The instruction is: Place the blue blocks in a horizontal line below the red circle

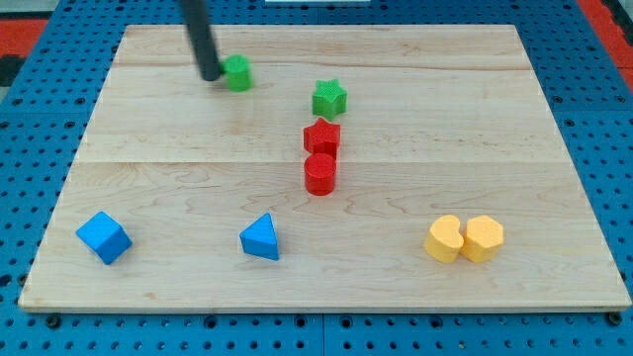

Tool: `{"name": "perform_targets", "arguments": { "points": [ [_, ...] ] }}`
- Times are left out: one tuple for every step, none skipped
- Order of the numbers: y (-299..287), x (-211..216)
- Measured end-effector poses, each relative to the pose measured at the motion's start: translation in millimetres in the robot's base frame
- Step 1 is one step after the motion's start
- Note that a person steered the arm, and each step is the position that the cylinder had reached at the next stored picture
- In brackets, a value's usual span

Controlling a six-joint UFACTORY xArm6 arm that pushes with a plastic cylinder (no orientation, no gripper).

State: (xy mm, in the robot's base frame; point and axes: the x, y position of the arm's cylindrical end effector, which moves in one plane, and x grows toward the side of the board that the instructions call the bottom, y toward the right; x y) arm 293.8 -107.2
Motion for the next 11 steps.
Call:
{"name": "perform_targets", "arguments": {
  "points": [
    [43.0, -6.8],
    [61.2, -15.4],
    [86.7, -21.5],
    [89.2, -29.8],
    [-12.0, -28.9],
    [-94.5, 42.5],
    [-76.8, 140.3],
    [-73.1, 207.2],
    [-26.8, 232.4],
    [-12.7, 233.7],
    [9.2, 234.0]
  ]
}}
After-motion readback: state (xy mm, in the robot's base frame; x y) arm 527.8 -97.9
